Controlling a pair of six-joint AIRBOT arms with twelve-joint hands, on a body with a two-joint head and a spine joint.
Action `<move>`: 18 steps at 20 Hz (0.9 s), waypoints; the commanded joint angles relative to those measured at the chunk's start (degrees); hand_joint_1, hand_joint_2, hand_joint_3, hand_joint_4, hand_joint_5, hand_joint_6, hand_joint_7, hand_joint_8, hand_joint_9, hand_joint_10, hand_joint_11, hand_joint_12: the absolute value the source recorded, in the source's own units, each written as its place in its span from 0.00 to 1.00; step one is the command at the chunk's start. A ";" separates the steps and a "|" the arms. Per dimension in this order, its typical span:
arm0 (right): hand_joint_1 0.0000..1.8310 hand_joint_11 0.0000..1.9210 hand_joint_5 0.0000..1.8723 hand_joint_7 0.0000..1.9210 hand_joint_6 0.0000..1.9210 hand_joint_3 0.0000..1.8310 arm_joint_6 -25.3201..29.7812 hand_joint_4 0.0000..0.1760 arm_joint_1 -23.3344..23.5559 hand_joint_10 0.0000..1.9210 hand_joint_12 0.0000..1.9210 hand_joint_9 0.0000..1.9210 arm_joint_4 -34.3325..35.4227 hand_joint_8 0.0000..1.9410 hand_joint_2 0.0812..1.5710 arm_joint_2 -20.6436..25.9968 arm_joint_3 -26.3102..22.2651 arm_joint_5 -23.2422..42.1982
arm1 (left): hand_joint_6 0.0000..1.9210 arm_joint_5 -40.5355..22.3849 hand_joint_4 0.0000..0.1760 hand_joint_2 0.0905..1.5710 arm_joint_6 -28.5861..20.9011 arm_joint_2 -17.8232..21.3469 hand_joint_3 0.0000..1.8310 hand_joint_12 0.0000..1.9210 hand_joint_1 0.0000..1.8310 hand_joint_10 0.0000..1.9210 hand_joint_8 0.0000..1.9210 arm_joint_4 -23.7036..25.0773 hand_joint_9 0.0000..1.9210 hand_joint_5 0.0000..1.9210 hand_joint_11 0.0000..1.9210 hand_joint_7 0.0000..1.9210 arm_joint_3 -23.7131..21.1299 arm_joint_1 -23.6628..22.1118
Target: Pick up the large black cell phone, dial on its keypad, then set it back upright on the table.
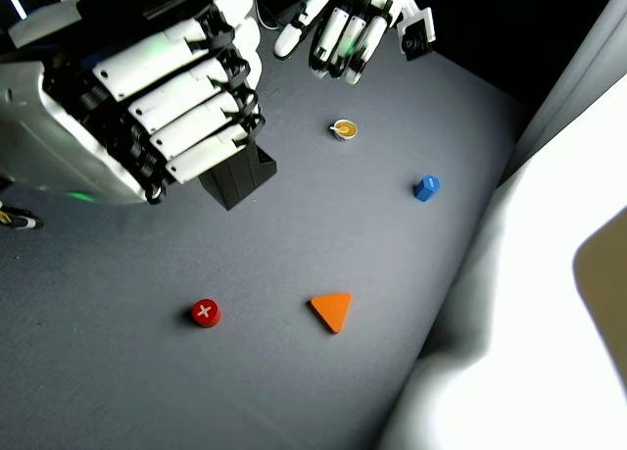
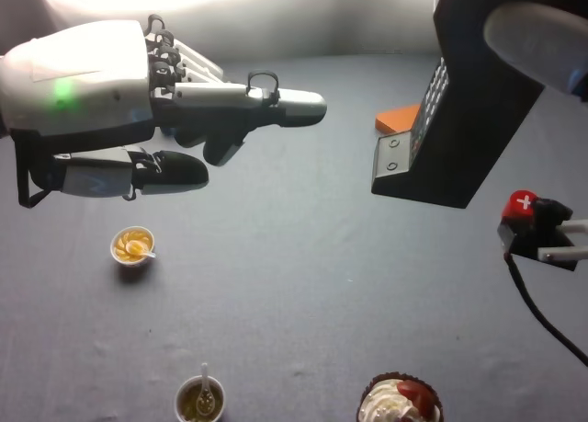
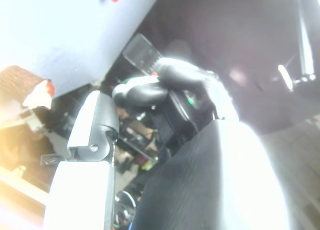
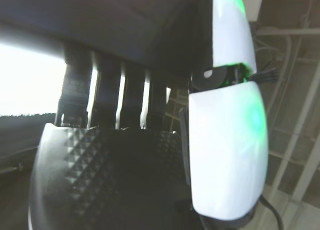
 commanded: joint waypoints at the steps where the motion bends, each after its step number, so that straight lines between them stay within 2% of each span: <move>1: 0.75 0.46 0.47 0.48 0.51 0.00 1.17 0.00 0.67 0.69 0.70 0.48 -1.68 0.52 0.71 0.84 -0.18 8.04 | 0.00 -3.51 0.66 0.81 0.46 -0.06 0.00 1.00 0.71 1.00 0.83 -5.18 0.38 0.03 0.36 0.33 -0.36 -1.17; 2: 0.75 0.45 0.48 0.48 0.50 0.00 1.17 0.00 0.67 0.71 0.72 0.47 -1.71 0.53 0.71 0.84 -0.24 8.08 | 0.00 -3.07 0.73 0.81 0.79 -0.14 0.00 1.00 0.70 1.00 0.84 -5.63 0.32 0.03 0.29 0.33 -0.36 -1.12; 3: 0.75 0.45 0.48 0.48 0.50 0.00 1.17 0.00 0.67 0.71 0.73 0.47 -1.79 0.54 0.71 0.84 -0.27 8.08 | 0.00 -2.50 0.73 0.82 1.34 -0.18 0.00 1.00 0.70 1.00 0.84 -6.54 0.33 0.03 0.31 0.32 -0.35 -1.01; 4: 0.80 0.43 0.48 0.48 0.47 0.00 1.17 0.00 0.72 0.65 0.84 0.47 -1.90 0.51 0.70 0.84 -0.28 8.08 | 0.00 -2.10 0.70 0.82 1.88 -0.18 0.00 1.00 0.70 1.00 0.85 -7.28 0.35 0.03 0.36 0.32 -0.37 -0.93; 6: 0.81 0.41 0.47 0.48 0.46 0.00 1.17 0.00 1.36 0.62 0.87 0.48 -2.14 0.50 0.70 0.84 -0.41 8.08 | 0.00 -1.55 0.69 0.82 2.82 -0.19 0.00 1.00 0.70 1.00 0.84 -8.47 0.34 0.03 0.35 0.31 -0.45 -0.91; 7: 0.81 0.41 0.49 0.51 0.44 0.00 1.17 0.00 1.71 0.60 0.86 0.50 -2.29 0.46 0.69 0.84 -0.48 8.08 | 0.00 -1.48 0.62 0.82 3.06 -0.36 0.00 1.00 0.70 1.00 0.84 -8.78 0.36 0.03 0.38 0.32 -0.41 -0.87; 8: 0.81 0.40 0.49 0.51 0.45 0.00 1.17 0.00 1.80 0.61 0.86 0.49 -2.60 0.47 0.69 0.84 -0.48 8.11 | 0.00 -1.42 0.56 0.82 3.06 -0.56 0.00 1.00 0.70 1.00 0.85 -8.78 0.37 0.03 0.40 0.32 -0.39 -0.83; 10: 0.81 0.38 0.47 0.51 0.48 0.00 1.17 0.00 1.83 0.62 0.86 0.49 -2.64 0.47 0.70 0.84 -0.59 8.14 | 0.00 -1.18 0.53 0.82 3.09 -1.13 0.00 1.00 0.70 1.00 0.85 -8.83 0.40 0.03 0.44 0.32 -0.59 -0.88; 11: 0.76 0.39 0.48 0.51 0.50 0.00 1.17 0.00 1.83 0.68 0.76 0.47 -2.64 0.49 0.70 0.84 -0.57 8.15 | 0.00 -1.11 0.54 0.82 3.11 -1.39 0.00 1.00 0.70 1.00 0.86 -8.88 0.42 0.03 0.45 0.32 -0.83 -0.95; 12: 0.75 0.40 0.48 0.51 0.50 0.00 1.17 0.00 1.83 0.70 0.72 0.46 -2.64 0.50 0.70 0.84 -0.55 8.15 | 0.00 -1.00 0.56 0.82 3.14 -1.63 0.00 1.00 0.70 1.00 0.86 -8.89 0.43 0.03 0.45 0.32 -1.27 -1.05; 14: 0.75 0.38 0.48 0.51 0.51 0.00 1.17 0.00 1.83 0.71 0.71 0.46 -2.64 0.50 0.70 0.84 -0.44 8.15 | 0.00 -0.57 0.56 0.83 3.32 -1.93 0.00 1.00 0.70 1.00 0.86 -8.89 0.45 0.02 0.48 0.31 -2.01 -1.28; 15: 0.75 0.36 0.47 0.50 0.52 0.00 1.17 0.00 1.83 0.72 0.73 0.44 -2.72 0.52 0.71 0.84 -0.25 8.18 | 0.00 -0.30 0.62 0.83 3.38 -2.22 0.00 1.00 0.70 1.00 0.87 -8.89 0.45 0.02 0.48 0.31 -2.49 -1.46; 16: 0.80 0.34 0.47 0.48 0.52 0.00 1.17 0.00 1.83 0.67 0.85 0.45 -2.91 0.52 0.71 0.84 -0.04 8.39 | 0.00 -0.15 0.62 0.83 3.46 -2.43 0.00 1.00 0.70 1.00 0.86 -8.89 0.46 0.03 0.50 0.32 -2.84 -1.56; 17: 0.76 0.35 0.46 0.48 0.54 0.00 1.17 0.00 1.83 0.71 0.78 0.44 -3.47 0.53 0.71 0.84 0.29 8.92 | 0.00 -0.03 0.63 0.82 3.53 -2.58 0.00 1.00 0.70 1.00 0.86 -8.89 0.47 0.03 0.52 0.32 -3.17 -1.66; 18: 0.75 0.37 0.49 0.51 0.51 0.00 1.17 0.00 1.83 0.70 0.72 0.46 -4.21 0.49 0.70 0.88 0.66 9.67 | 0.00 0.11 0.62 0.83 3.54 -2.77 0.00 1.00 0.70 1.00 0.86 -8.88 0.46 0.03 0.51 0.32 -3.50 -1.90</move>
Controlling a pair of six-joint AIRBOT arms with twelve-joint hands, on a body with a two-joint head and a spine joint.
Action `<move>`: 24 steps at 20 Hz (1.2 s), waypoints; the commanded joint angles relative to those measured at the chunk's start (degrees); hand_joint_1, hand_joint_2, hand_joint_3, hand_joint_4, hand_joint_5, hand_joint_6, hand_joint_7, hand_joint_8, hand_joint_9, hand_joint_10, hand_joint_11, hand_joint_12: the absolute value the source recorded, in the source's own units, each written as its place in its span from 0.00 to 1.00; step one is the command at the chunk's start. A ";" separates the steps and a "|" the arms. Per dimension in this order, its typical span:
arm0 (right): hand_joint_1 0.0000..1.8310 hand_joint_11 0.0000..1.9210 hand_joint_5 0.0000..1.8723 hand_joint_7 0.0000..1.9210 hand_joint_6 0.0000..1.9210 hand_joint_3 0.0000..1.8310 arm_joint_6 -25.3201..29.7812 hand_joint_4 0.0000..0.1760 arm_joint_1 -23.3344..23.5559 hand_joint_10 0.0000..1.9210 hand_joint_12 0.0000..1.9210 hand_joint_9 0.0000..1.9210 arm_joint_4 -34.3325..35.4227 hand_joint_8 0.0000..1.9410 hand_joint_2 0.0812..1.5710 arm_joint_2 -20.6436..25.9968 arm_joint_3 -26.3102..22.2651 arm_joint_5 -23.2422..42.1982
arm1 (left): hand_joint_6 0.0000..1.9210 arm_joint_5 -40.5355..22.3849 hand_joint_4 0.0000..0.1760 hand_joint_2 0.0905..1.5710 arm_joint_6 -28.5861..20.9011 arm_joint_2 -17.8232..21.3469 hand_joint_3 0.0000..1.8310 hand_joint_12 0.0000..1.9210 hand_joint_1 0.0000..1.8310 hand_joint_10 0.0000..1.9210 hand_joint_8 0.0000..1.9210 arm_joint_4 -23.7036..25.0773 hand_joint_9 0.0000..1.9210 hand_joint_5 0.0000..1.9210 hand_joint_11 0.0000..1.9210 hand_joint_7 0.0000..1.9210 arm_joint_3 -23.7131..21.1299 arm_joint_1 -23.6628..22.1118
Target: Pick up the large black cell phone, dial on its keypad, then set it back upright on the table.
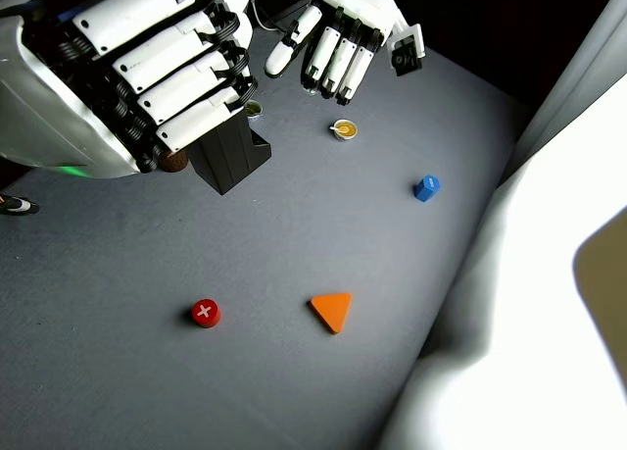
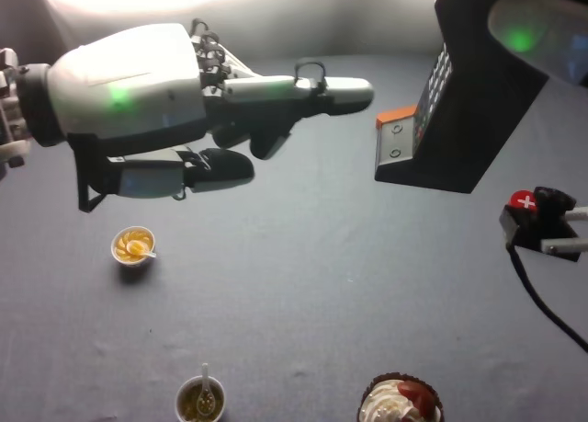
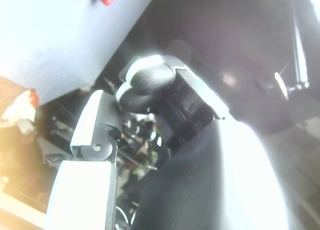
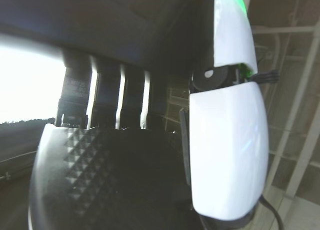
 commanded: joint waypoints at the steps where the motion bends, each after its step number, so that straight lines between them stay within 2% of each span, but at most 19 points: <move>1: 0.75 0.36 0.48 0.50 0.54 0.00 1.30 0.00 0.57 0.71 0.71 0.45 -1.91 0.50 0.71 0.67 0.18 9.00 | 0.00 -4.63 0.58 0.83 0.11 -0.33 0.00 1.00 0.70 1.00 0.86 -4.25 0.46 0.03 0.51 0.31 -0.80 -1.87; 2: 0.75 0.36 0.47 0.50 0.54 0.00 1.28 0.00 0.31 0.71 0.71 0.44 -1.90 0.51 0.71 0.67 0.25 9.03 | 0.00 -4.61 0.59 0.83 0.11 -0.64 0.00 1.00 0.70 1.00 0.86 -4.24 0.46 0.03 0.51 0.32 -1.09 -2.10; 3: 0.80 0.36 0.48 0.50 0.51 0.00 1.28 0.00 0.19 0.63 0.83 0.47 -1.90 0.48 0.70 0.65 0.28 9.06 | 0.00 -4.54 0.60 0.83 0.11 -0.98 0.00 1.00 0.70 1.00 0.86 -4.21 0.45 0.03 0.50 0.32 -1.31 -2.38; 4: 0.81 0.36 0.49 0.50 0.50 0.00 1.28 0.00 0.14 0.62 0.85 0.48 -1.90 0.47 0.70 0.64 0.31 9.07 | 0.00 -4.46 0.58 0.83 0.11 -1.42 0.00 1.00 0.70 1.00 0.86 -4.19 0.44 0.02 0.49 0.32 -1.45 -2.68; 5: 0.81 0.36 0.49 0.50 0.50 0.00 1.28 0.00 0.14 0.62 0.85 0.48 -1.90 0.47 0.70 0.61 0.37 9.08 | 0.00 -4.40 0.58 0.83 0.11 -1.85 0.00 1.00 0.70 1.00 0.86 -4.15 0.44 0.02 0.49 0.32 -1.52 -2.96; 6: 0.76 0.37 0.48 0.50 0.52 0.00 1.28 0.00 0.14 0.68 0.75 0.46 -1.90 0.49 0.70 0.58 0.41 9.12 | 0.00 -4.39 0.50 0.82 0.11 -2.26 0.00 1.00 0.70 1.00 0.86 -4.13 0.44 0.02 0.49 0.32 -1.57 -3.37; 10: 0.75 0.36 0.47 0.50 0.54 0.00 1.13 0.00 -0.13 0.71 0.73 0.45 -1.90 0.50 0.71 0.40 0.52 9.20 | 0.00 -4.15 0.55 0.82 -0.04 -4.10 0.00 1.00 0.70 1.00 0.86 -4.14 0.43 0.02 0.48 0.32 -2.23 -4.41; 13: 0.75 0.36 0.46 0.49 0.55 0.00 1.06 0.00 -0.12 0.72 0.73 0.44 -1.90 0.53 0.72 0.37 0.52 9.22 | 0.00 -4.51 0.46 0.83 -0.36 -5.12 0.00 1.00 0.70 1.00 0.87 -4.14 0.42 0.02 0.47 0.31 -2.78 -4.46; 14: 0.81 0.36 0.47 0.48 0.50 0.00 1.05 0.00 -0.12 0.65 0.88 0.46 -1.90 0.52 0.71 0.37 0.52 9.23 | 0.00 -4.33 0.54 0.83 -0.41 -5.10 0.00 1.00 0.70 1.00 0.86 -4.16 0.42 0.02 0.45 0.32 -2.90 -4.43; 18: 0.81 0.36 0.48 0.48 0.50 0.00 1.05 0.00 -0.12 0.64 0.88 0.46 -1.90 0.50 0.71 0.38 0.54 9.26 | 0.00 -4.48 0.53 0.83 -0.35 -2.02 0.00 1.00 0.70 1.00 0.86 -4.43 0.40 0.02 0.41 0.32 -1.89 -3.21; 22: 0.81 0.38 0.46 0.47 0.50 0.00 1.05 0.00 -0.12 0.65 0.89 0.46 -1.86 0.53 0.71 0.38 0.91 9.27 | 0.00 -5.50 0.55 0.82 -0.70 1.21 0.00 1.00 0.70 1.00 0.85 -4.93 0.41 0.02 0.46 0.32 -0.41 -1.75; 23: 0.81 0.37 0.47 0.47 0.50 0.00 1.05 0.00 -0.12 0.64 0.89 0.46 -1.86 0.52 0.71 0.38 1.04 9.29 | 0.00 -5.80 0.45 0.82 -0.70 1.89 0.00 1.00 0.70 1.00 0.86 -5.45 0.41 0.02 0.46 0.32 -0.25 -0.96; 24: 0.81 0.38 0.47 0.47 0.50 0.00 1.05 0.00 -0.12 0.64 0.89 0.47 -1.85 0.52 0.71 0.38 1.07 9.33 | 0.00 -6.03 0.50 0.82 -0.70 2.30 0.00 1.00 0.70 1.00 0.86 -5.88 0.40 0.02 0.43 0.32 -0.10 -0.25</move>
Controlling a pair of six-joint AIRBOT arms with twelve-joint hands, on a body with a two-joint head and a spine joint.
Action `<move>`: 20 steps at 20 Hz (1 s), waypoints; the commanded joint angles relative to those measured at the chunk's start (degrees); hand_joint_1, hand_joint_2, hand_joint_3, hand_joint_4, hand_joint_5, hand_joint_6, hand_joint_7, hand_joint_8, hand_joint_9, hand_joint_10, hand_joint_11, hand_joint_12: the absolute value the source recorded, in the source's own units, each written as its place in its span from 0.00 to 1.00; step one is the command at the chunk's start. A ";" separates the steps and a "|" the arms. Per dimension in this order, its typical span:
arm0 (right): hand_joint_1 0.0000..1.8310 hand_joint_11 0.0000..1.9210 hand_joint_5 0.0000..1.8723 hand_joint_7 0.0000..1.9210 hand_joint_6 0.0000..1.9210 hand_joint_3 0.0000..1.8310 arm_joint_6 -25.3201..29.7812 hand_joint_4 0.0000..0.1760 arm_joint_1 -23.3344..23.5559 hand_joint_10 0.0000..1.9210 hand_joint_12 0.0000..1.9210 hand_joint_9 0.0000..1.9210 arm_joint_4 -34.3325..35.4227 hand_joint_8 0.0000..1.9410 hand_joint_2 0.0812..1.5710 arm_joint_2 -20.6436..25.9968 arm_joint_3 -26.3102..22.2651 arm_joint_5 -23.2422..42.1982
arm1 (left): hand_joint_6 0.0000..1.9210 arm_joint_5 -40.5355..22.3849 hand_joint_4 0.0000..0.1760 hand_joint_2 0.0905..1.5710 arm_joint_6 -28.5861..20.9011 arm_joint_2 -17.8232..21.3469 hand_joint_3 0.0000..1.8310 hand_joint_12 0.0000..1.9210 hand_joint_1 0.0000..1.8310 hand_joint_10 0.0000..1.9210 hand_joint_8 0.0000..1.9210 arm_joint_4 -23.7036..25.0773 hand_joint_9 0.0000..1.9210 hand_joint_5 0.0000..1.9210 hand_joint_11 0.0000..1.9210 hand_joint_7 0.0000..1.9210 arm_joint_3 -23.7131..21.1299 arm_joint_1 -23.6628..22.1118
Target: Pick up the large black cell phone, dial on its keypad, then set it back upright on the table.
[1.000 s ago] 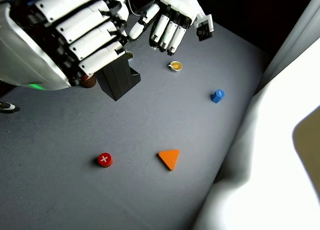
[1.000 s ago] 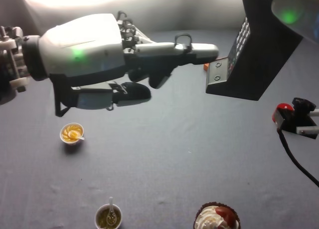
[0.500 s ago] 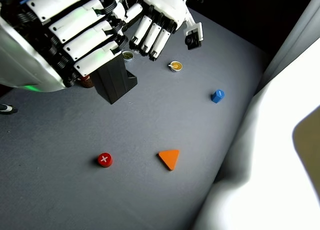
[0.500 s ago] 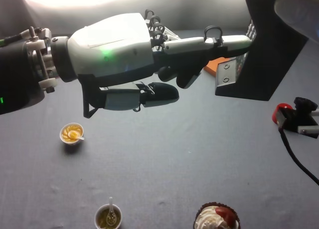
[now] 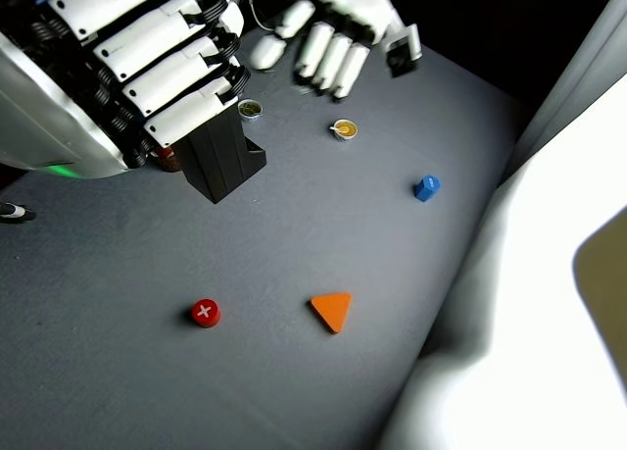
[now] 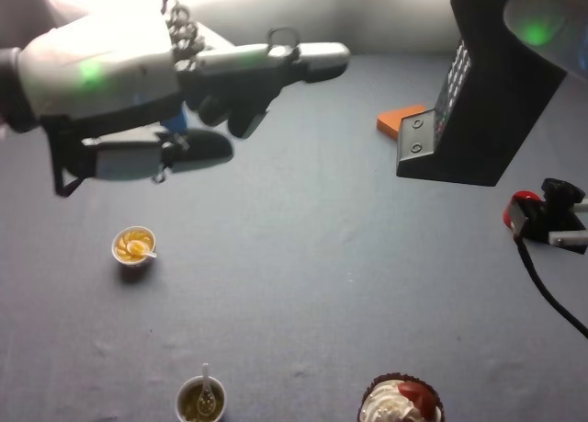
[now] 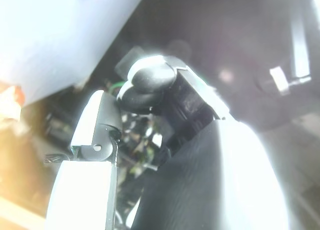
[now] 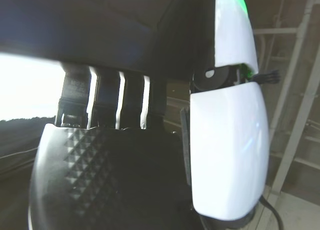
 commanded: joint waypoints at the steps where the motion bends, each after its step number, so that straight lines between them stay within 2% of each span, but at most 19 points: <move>1: 0.81 0.38 0.47 0.48 0.50 0.00 1.10 0.00 0.37 0.63 0.88 0.47 -1.42 0.51 0.71 0.42 0.02 7.42 | 0.00 -5.54 0.55 0.82 -0.09 0.39 0.00 1.00 0.70 1.00 0.86 -3.54 0.40 0.02 0.43 0.32 -0.10 -0.92; 2: 0.81 0.37 0.46 0.47 0.51 0.00 1.10 0.00 0.39 0.66 0.90 0.46 -1.42 0.53 0.71 0.42 0.03 7.43 | 0.00 -5.63 0.59 0.82 -0.08 0.59 0.00 1.00 0.70 1.00 0.86 -3.54 0.40 0.02 0.43 0.32 0.03 -0.71; 4: 0.81 0.35 0.45 0.46 0.52 0.00 1.10 0.00 0.43 0.67 0.91 0.45 -1.42 0.53 0.72 0.42 0.12 7.44 | 0.00 -5.63 0.55 0.82 -0.08 0.59 0.00 1.00 0.70 1.00 0.86 -3.54 0.41 0.02 0.42 0.32 -0.01 -0.96; 5: 0.76 0.36 0.46 0.47 0.53 0.00 1.10 0.00 0.44 0.72 0.81 0.45 -1.42 0.54 0.72 0.42 0.15 7.44 | 0.00 -5.54 0.53 0.82 -0.08 0.33 0.00 1.00 0.70 1.00 0.86 -3.54 0.41 0.02 0.42 0.32 -0.24 -1.38; 6: 0.75 0.37 0.46 0.48 0.54 0.00 1.10 0.00 0.44 0.73 0.77 0.45 -1.42 0.54 0.72 0.42 0.15 7.44 | 0.00 -5.47 0.56 0.82 -0.08 -0.12 0.00 1.00 0.70 1.00 0.86 -3.54 0.40 0.02 0.42 0.32 -0.47 -1.54; 9: 0.75 0.38 0.48 0.49 0.52 0.00 1.09 0.00 0.46 0.71 0.74 0.46 -1.42 0.51 0.71 0.42 0.14 7.46 | 0.00 -4.82 0.54 0.83 -0.12 -1.86 0.00 1.00 0.70 1.00 0.86 -3.55 0.39 0.02 0.41 0.32 -1.45 -2.41; 10: 0.75 0.38 0.48 0.49 0.53 0.00 1.09 0.00 0.46 0.71 0.75 0.45 -1.43 0.51 0.71 0.42 0.13 7.46 | 0.00 -4.37 0.52 0.83 -0.13 -2.34 0.00 1.00 0.70 1.00 0.86 -3.60 0.39 0.02 0.41 0.32 -1.92 -2.54; 11: 0.80 0.37 0.47 0.49 0.51 0.00 1.09 0.00 0.46 0.65 0.86 0.46 -1.43 0.50 0.71 0.42 0.06 7.46 | 0.00 -4.05 0.52 0.82 -0.13 -3.04 0.00 1.00 0.70 1.00 0.86 -3.79 0.40 0.02 0.40 0.32 -2.42 -2.66; 12: 0.81 0.38 0.48 0.49 0.50 0.00 1.09 0.00 0.45 0.62 0.87 0.48 -1.43 0.48 0.70 0.43 0.00 7.46 | 0.00 -3.90 0.52 0.82 -0.13 -3.61 0.00 1.00 0.70 1.00 0.86 -3.81 0.41 0.02 0.42 0.32 -2.83 -2.95; 14: 0.81 0.38 0.48 0.48 0.50 0.00 1.09 0.00 0.45 0.62 0.88 0.47 -1.44 0.49 0.70 0.47 -0.18 7.47 | 0.00 -3.60 0.47 0.82 -0.12 -4.70 0.00 1.00 0.70 1.00 0.86 -3.81 0.42 0.02 0.45 0.32 -3.91 -3.79; 17: 0.81 0.40 0.48 0.49 0.50 0.00 1.09 0.00 0.33 0.60 0.86 0.49 -1.50 0.48 0.70 0.47 -0.43 7.47 | 0.00 -3.53 0.57 0.82 -0.20 -5.86 0.00 1.00 0.70 1.00 0.86 -3.83 0.42 0.02 0.45 0.32 -4.98 -4.58; 20: 0.81 0.38 0.46 0.48 0.52 0.00 1.09 0.00 0.05 0.62 0.88 0.48 -2.06 0.50 0.71 0.47 -0.84 7.50 | 0.00 -4.10 0.56 0.83 -0.26 -6.83 0.00 1.00 0.70 1.00 0.86 -3.84 0.41 0.02 0.43 0.32 -5.01 -4.77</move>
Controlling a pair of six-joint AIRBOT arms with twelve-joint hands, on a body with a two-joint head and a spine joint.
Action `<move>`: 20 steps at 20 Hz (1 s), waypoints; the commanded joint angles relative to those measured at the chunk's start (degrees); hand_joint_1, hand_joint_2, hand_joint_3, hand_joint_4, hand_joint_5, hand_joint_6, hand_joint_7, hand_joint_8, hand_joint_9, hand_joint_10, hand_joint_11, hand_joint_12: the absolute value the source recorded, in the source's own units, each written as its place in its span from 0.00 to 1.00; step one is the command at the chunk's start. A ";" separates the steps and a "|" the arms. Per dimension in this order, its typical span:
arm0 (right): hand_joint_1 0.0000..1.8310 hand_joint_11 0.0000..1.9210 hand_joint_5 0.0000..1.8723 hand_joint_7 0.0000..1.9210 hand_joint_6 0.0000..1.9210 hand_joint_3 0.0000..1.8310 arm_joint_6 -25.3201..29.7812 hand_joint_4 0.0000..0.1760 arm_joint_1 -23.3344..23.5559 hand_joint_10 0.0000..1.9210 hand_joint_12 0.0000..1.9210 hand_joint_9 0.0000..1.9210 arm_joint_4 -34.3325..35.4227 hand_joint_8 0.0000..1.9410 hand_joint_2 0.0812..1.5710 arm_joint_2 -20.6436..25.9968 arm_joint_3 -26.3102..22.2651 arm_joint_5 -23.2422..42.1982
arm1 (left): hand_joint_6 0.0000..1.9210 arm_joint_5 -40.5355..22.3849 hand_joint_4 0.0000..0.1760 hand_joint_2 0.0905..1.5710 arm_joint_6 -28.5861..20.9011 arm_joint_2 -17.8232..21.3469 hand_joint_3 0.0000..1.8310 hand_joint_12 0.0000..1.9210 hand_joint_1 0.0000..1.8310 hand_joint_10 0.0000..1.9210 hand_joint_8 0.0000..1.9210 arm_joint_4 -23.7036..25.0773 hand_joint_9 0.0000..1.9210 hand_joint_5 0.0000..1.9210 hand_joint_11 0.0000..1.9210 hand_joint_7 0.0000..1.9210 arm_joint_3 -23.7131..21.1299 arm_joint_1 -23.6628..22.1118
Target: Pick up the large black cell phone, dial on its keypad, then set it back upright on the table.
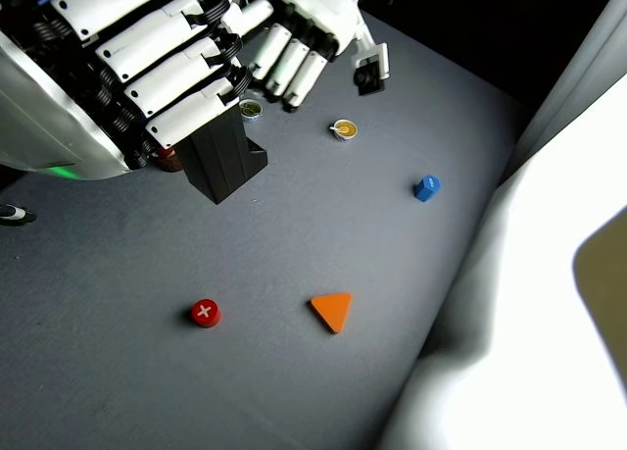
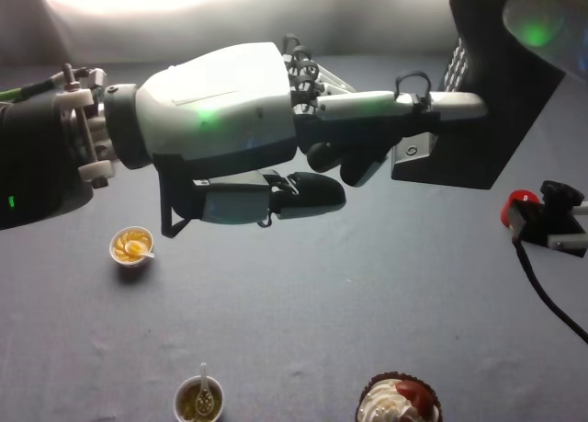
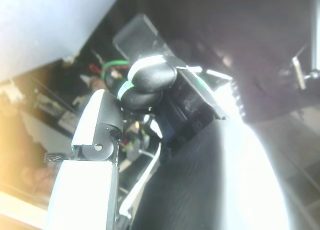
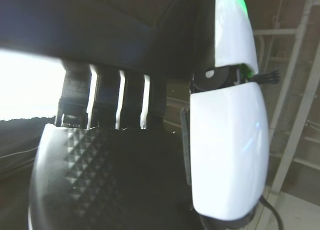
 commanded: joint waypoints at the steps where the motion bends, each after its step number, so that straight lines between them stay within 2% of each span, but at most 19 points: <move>1: 0.81 0.38 0.45 0.47 0.53 0.00 1.13 0.00 0.21 0.63 0.88 0.47 -1.71 0.51 0.71 0.47 -0.33 7.31 | 0.00 -5.54 0.56 0.83 0.04 0.23 0.00 1.00 0.70 1.00 0.86 -4.45 0.40 0.02 0.40 0.31 -0.19 -1.41; 4: 0.81 0.38 0.45 0.47 0.52 0.00 1.14 0.00 -0.36 0.64 0.89 0.46 -1.71 0.52 0.71 0.47 -0.08 7.36 | 0.00 -5.12 0.60 0.83 0.03 1.50 0.00 1.00 0.70 1.00 0.87 -4.45 0.39 0.02 0.39 0.31 -0.09 -1.32; 8: 0.81 0.39 0.47 0.48 0.50 0.00 1.15 0.00 -1.77 0.62 0.88 0.47 -1.69 0.49 0.70 0.20 0.83 8.21 | 0.00 -5.29 0.59 0.83 -0.30 6.34 0.00 1.00 0.70 1.00 0.86 -4.59 0.41 0.02 0.44 0.31 -0.10 -0.78; 9: 0.81 0.39 0.47 0.48 0.50 0.00 1.16 0.00 -2.16 0.63 0.88 0.47 -1.65 0.50 0.71 -0.08 1.25 8.66 | 0.00 -5.70 0.63 0.83 -0.56 7.64 0.00 1.00 0.70 1.00 0.87 -4.93 0.41 0.02 0.43 0.31 -0.12 -0.16; 12: 0.81 0.38 0.49 0.49 0.47 0.00 1.39 0.00 -3.22 0.64 0.88 0.46 -0.83 0.50 0.70 -0.79 2.21 9.59 | 0.00 -7.52 0.56 0.82 -1.51 9.58 0.00 1.00 0.70 1.00 0.85 -5.03 0.42 0.03 0.46 0.32 -0.01 1.15; 13: 0.81 0.37 0.47 0.48 0.50 0.00 1.62 0.00 -3.53 0.65 0.89 0.46 -0.79 0.52 0.71 -1.06 2.56 9.88 | 0.00 -7.84 0.51 0.82 -1.87 10.00 0.00 1.00 0.70 1.00 0.85 -5.03 0.43 0.03 0.46 0.32 -0.03 1.43; 14: 0.81 0.37 0.45 0.47 0.51 0.00 2.14 0.00 -4.03 0.66 0.89 0.46 -0.79 0.53 0.72 -1.74 3.45 10.55 | 0.00 -8.76 0.51 0.82 -2.64 10.75 0.00 1.00 0.70 1.00 0.85 -5.03 0.42 0.03 0.46 0.32 -0.04 1.89; 15: 0.81 0.37 0.45 0.46 0.52 0.00 2.45 0.00 -4.32 0.66 0.89 0.46 -0.79 0.54 0.72 -2.26 4.10 11.10 | 0.00 -9.40 0.47 0.82 -3.29 11.09 0.00 1.00 0.70 1.00 0.85 -5.03 0.42 0.03 0.46 0.32 0.09 2.17; 16: 0.76 0.39 0.44 0.46 0.55 0.00 2.81 0.00 -4.85 0.71 0.77 0.45 -0.79 0.56 0.72 -2.84 4.96 12.04 | 0.00 -10.18 0.40 0.82 -3.90 11.21 0.00 1.00 0.70 1.00 0.85 -5.03 0.42 0.03 0.46 0.32 0.44 2.41; 17: 0.75 0.40 0.44 0.47 0.55 0.00 3.16 0.00 -5.19 0.72 0.73 0.45 -0.80 0.56 0.72 -3.08 5.46 12.56 | 0.00 -10.71 0.35 0.82 -3.88 11.13 0.00 1.00 0.70 1.00 0.84 -5.03 0.42 0.03 0.46 0.32 0.71 2.48; 18: 0.75 0.40 0.44 0.46 0.55 0.00 3.59 0.00 -5.52 0.74 0.73 0.45 -0.80 0.57 0.72 -3.40 6.08 13.21 | 0.00 -11.02 0.37 0.82 -2.99 10.87 0.00 1.00 0.69 1.00 0.83 -5.00 0.40 0.04 0.44 0.33 1.03 2.50; 19: 0.75 0.42 0.45 0.46 0.55 0.00 3.67 0.00 -5.70 0.73 0.72 0.45 -0.78 0.58 0.72 -3.85 6.71 13.76 | 0.00 -11.27 0.40 0.82 -0.69 10.55 0.00 1.00 0.69 1.00 0.84 -5.02 0.32 0.05 0.37 0.32 1.16 2.72; 20: 0.75 0.43 0.44 0.46 0.55 0.00 3.68 0.00 -5.83 0.73 0.72 0.46 -0.72 0.57 0.72 -4.13 6.95 14.06 | 0.00 -11.27 0.48 0.83 2.20 10.15 0.00 1.00 0.68 0.97 0.84 -5.04 0.28 0.06 0.31 0.31 1.23 2.84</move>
